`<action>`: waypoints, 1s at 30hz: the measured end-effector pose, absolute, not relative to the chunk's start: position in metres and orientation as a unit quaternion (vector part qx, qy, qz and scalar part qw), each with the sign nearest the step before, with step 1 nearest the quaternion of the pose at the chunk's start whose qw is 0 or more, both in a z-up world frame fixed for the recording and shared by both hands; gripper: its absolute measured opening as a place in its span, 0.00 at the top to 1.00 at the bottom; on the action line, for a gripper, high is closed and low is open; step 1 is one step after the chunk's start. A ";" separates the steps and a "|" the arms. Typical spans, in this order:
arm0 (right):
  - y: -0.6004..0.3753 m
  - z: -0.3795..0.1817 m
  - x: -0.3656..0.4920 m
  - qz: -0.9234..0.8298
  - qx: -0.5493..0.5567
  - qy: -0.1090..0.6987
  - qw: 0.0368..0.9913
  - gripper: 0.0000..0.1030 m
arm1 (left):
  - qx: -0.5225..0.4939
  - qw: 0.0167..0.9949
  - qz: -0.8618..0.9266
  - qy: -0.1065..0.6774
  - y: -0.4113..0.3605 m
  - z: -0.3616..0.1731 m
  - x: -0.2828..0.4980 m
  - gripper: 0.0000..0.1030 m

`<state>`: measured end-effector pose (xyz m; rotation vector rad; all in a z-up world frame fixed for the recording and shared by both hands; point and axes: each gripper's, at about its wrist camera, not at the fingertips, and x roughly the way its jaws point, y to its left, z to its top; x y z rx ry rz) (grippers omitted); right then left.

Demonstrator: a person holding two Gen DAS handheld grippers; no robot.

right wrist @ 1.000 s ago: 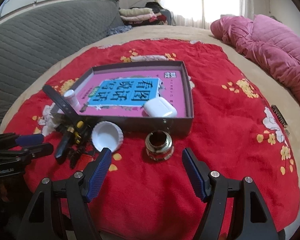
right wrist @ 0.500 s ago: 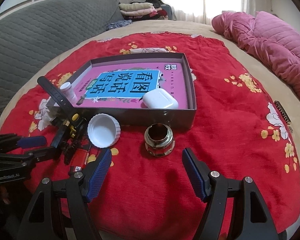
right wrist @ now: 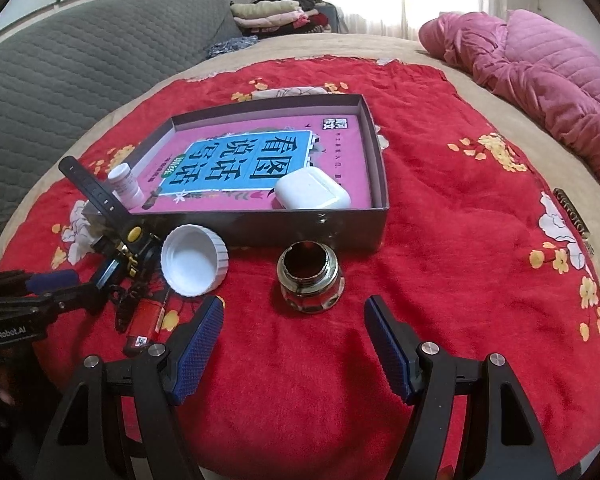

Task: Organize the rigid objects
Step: 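Reach the left tool to the black watch while the right tool approaches the metal jar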

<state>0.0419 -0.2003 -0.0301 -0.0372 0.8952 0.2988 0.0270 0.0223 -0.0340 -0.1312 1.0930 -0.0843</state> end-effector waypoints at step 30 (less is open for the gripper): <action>-0.197 -0.051 0.074 0.131 -0.056 0.411 0.900 0.41 | -0.064 0.853 -0.020 0.518 0.020 -0.052 0.055 0.58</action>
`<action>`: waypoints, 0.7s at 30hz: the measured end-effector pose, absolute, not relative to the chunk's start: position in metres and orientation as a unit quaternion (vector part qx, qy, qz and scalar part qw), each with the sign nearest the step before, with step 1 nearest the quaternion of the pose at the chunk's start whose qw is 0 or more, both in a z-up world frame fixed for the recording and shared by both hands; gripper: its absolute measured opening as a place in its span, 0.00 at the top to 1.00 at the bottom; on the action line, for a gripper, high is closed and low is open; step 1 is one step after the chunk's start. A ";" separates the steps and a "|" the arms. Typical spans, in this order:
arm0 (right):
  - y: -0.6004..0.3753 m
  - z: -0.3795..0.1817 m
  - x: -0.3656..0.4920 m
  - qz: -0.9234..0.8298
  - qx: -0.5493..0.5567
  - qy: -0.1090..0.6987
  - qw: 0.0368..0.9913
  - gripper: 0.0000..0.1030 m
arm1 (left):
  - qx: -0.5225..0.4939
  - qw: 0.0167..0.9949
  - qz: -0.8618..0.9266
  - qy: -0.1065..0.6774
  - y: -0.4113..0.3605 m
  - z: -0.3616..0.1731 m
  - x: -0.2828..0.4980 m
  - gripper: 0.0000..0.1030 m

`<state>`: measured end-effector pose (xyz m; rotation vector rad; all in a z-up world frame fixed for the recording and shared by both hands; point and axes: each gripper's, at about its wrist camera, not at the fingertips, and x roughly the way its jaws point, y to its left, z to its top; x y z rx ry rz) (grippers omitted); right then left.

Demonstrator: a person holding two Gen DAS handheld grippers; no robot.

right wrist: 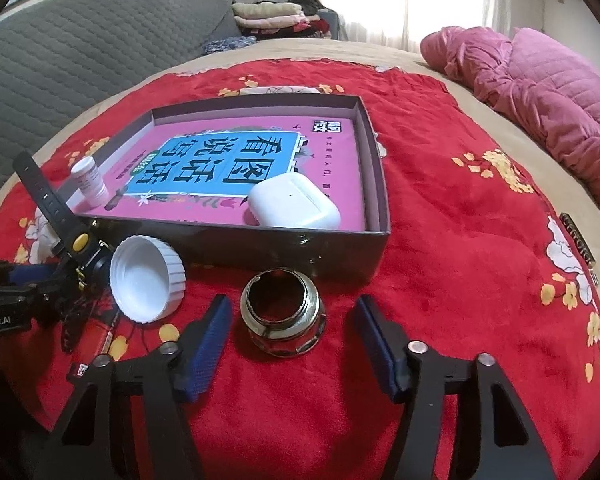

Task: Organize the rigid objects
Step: 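Reach the left tool to the black watch while the right tool approaches the metal jar, then close the left tool on the black gold-tipped pen while the right tool grasps the metal jar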

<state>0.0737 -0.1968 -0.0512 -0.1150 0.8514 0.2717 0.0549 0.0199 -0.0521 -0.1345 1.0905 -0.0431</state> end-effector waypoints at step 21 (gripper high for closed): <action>-0.198 -0.034 0.069 0.181 -0.040 0.381 0.906 0.63 | -0.072 0.855 -0.038 0.512 0.012 -0.046 0.046 0.78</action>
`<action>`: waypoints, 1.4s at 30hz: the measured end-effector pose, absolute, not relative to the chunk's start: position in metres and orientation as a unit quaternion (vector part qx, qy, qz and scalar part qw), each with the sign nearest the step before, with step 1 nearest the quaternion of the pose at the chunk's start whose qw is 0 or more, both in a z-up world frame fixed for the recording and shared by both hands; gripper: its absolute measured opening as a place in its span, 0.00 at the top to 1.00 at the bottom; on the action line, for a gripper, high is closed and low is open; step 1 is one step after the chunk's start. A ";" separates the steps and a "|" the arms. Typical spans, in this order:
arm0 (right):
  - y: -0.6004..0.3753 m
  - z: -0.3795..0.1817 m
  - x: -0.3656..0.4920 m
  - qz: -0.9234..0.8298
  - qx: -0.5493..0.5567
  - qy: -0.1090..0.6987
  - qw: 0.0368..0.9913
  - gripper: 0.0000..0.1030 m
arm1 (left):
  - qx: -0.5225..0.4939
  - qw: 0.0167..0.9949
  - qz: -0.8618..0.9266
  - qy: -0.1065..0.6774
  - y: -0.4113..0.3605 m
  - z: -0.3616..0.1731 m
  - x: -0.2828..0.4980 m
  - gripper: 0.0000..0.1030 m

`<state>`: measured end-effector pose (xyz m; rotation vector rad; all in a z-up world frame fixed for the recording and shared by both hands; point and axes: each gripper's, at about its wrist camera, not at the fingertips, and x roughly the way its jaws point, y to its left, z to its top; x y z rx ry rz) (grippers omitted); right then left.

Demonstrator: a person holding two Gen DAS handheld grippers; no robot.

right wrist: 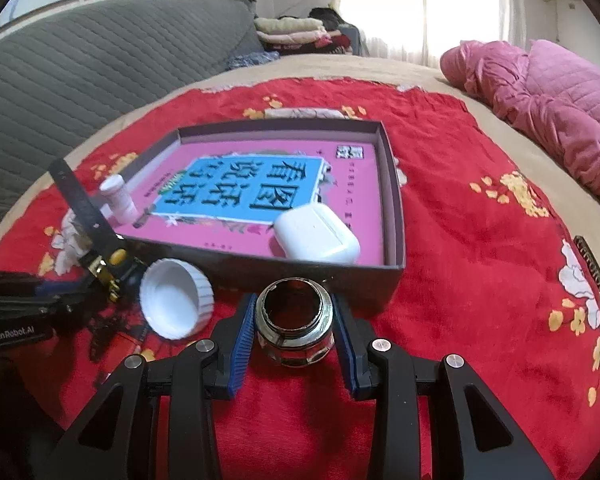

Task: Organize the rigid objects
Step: 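Close the left tool on the black gold-tipped pen while the right tool grasps the metal jar, then lift the pen with the left tool toward the tray while the right tool lifts the jar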

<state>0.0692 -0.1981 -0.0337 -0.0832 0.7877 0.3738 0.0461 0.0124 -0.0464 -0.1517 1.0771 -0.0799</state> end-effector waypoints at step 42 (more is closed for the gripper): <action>-0.203 0.007 0.052 0.229 -0.006 0.310 0.923 0.63 | -0.070 0.877 -0.068 0.470 -0.010 0.018 0.015 0.78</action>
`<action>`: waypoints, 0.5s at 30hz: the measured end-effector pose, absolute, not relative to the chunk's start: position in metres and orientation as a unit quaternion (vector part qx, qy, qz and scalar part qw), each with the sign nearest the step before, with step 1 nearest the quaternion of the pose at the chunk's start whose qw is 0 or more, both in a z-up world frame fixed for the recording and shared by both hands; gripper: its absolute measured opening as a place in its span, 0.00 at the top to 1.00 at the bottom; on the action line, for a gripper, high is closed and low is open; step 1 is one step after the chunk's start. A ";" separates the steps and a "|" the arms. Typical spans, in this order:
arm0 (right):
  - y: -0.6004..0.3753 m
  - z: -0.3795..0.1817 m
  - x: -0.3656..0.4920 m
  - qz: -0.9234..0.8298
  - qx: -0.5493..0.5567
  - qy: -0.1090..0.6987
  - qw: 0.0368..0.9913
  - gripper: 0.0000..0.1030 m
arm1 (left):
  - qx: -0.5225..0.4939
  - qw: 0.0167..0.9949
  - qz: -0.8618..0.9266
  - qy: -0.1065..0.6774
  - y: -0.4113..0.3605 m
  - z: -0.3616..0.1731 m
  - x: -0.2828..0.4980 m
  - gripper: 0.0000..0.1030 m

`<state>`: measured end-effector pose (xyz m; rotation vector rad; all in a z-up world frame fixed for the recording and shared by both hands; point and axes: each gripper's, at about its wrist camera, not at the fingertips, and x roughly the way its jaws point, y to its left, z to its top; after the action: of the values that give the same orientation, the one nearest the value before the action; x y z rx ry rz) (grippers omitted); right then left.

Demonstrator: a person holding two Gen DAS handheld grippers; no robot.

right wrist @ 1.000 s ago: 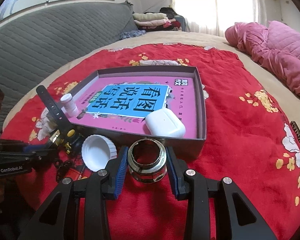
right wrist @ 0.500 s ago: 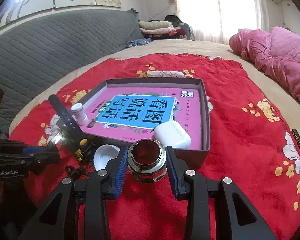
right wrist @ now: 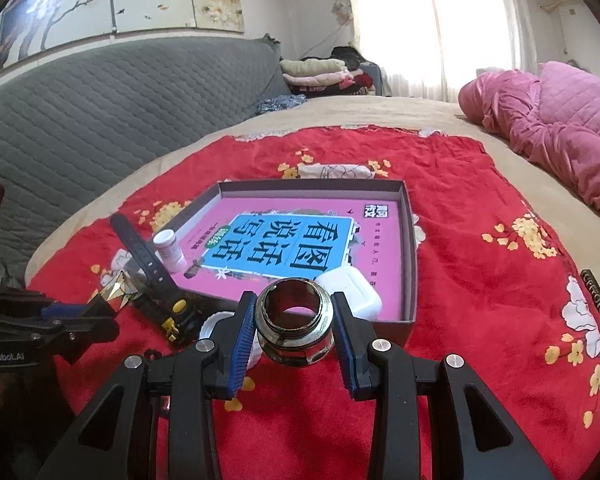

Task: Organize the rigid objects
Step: 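Lift the pen with the left tool toward the tray while the right tool lifts the jar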

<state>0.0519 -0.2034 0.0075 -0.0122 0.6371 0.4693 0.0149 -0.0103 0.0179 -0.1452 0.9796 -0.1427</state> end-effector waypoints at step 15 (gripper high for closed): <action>-0.212 0.016 0.051 0.219 0.012 0.291 0.931 0.63 | -0.076 0.897 -0.083 0.427 -0.015 0.045 0.023 0.78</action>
<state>0.0511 -0.2121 0.0162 0.0243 0.5957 0.4488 0.0232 -0.0155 0.0446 -0.1583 0.8836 -0.1724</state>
